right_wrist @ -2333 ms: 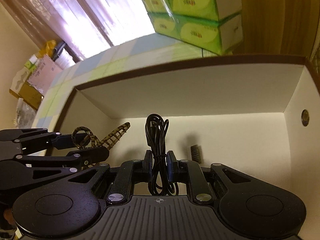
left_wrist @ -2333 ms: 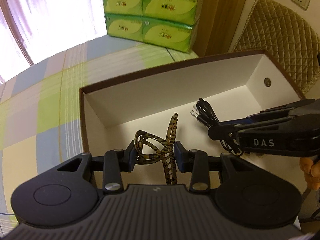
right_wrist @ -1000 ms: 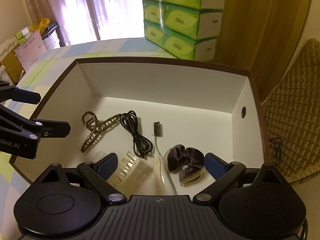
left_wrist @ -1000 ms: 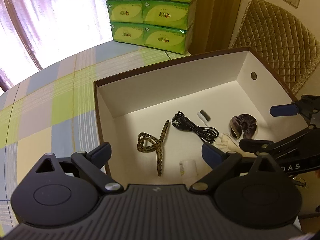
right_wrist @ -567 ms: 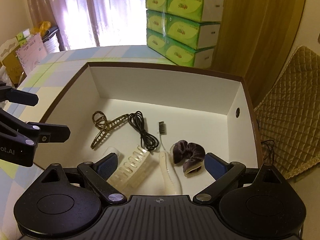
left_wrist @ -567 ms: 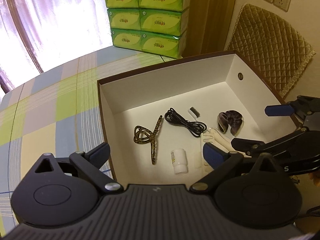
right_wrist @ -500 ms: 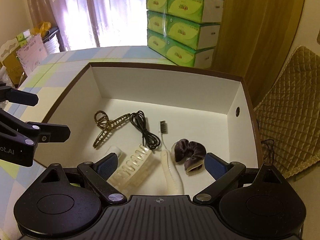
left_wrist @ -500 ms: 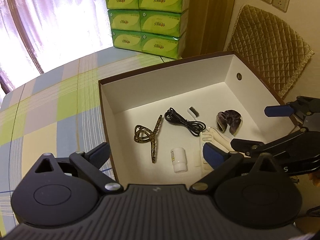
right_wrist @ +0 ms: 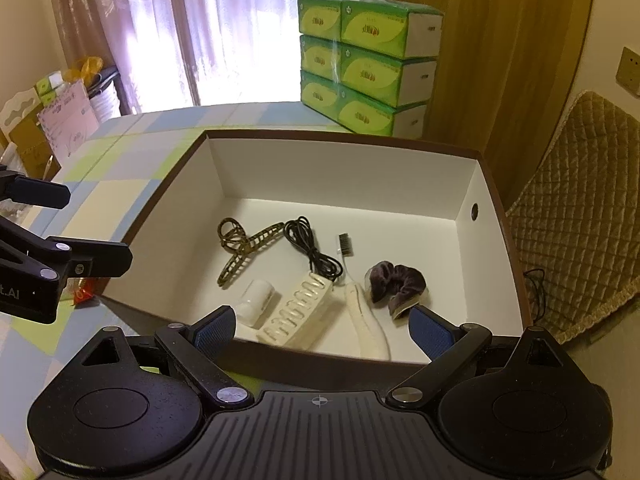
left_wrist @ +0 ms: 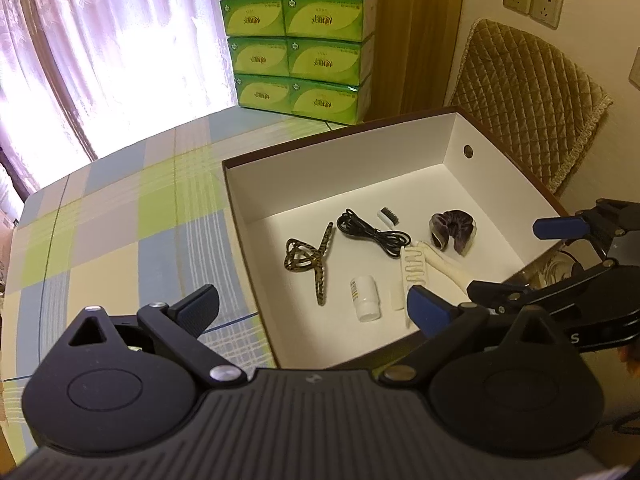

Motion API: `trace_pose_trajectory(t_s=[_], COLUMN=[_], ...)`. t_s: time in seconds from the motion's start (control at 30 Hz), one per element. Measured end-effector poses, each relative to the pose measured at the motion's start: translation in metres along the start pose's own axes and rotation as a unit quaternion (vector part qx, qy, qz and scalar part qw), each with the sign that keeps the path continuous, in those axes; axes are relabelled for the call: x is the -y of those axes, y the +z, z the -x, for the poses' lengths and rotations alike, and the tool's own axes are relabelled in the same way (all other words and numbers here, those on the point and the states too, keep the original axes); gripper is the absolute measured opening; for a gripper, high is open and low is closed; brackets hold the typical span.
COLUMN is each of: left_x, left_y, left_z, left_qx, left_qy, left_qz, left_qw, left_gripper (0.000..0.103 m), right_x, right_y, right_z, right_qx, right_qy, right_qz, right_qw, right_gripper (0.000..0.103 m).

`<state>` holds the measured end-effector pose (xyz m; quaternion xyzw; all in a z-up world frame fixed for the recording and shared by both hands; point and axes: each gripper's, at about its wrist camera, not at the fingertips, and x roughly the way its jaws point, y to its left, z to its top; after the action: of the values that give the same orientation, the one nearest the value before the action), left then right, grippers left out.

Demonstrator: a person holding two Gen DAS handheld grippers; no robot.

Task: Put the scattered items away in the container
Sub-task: 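Withdraw both tools from the box back toward the remaining items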

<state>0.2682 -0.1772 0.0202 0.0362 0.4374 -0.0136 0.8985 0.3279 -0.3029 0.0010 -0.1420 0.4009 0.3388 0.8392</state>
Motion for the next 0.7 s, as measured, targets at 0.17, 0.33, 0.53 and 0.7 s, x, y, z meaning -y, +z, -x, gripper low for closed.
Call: trace_pose_trajectory(t_s=[0.17,0.33,0.53,0.7], left_x=[-0.007,-0.017,-0.031,-0.047], left_y=[-0.011,-0.026,-0.048,-0.065], left_z=[0.013,0.026,0.041,0.053], left_qx=[0.003,0.005,0.003,0.002], left_qy=[-0.005,-0.014,-0.022,-0.024], left_qz=[-0.002,-0.006,-0.009,-0.007], left_qw=[1.0,0.9999,0.9997,0.9997], left_gripper=[0.099,0.099,0.099,0.099], right_x=[-0.014,-0.032,-0.053,-0.072], right_y=[-0.006,-0.013,-0.022,-0.029], right_z=[0.009,0.017,0.025,0.031], right_qx=[0.003,0.004,0.001,-0.002], right_qy=[0.0,-0.002,-0.004,-0.006], right_qz=[-0.005,-0.013,-0.023,-0.029], right_qw=[1.0,1.0,1.0,1.0], right_gripper=[0.098,0.098,0.098,0.098])
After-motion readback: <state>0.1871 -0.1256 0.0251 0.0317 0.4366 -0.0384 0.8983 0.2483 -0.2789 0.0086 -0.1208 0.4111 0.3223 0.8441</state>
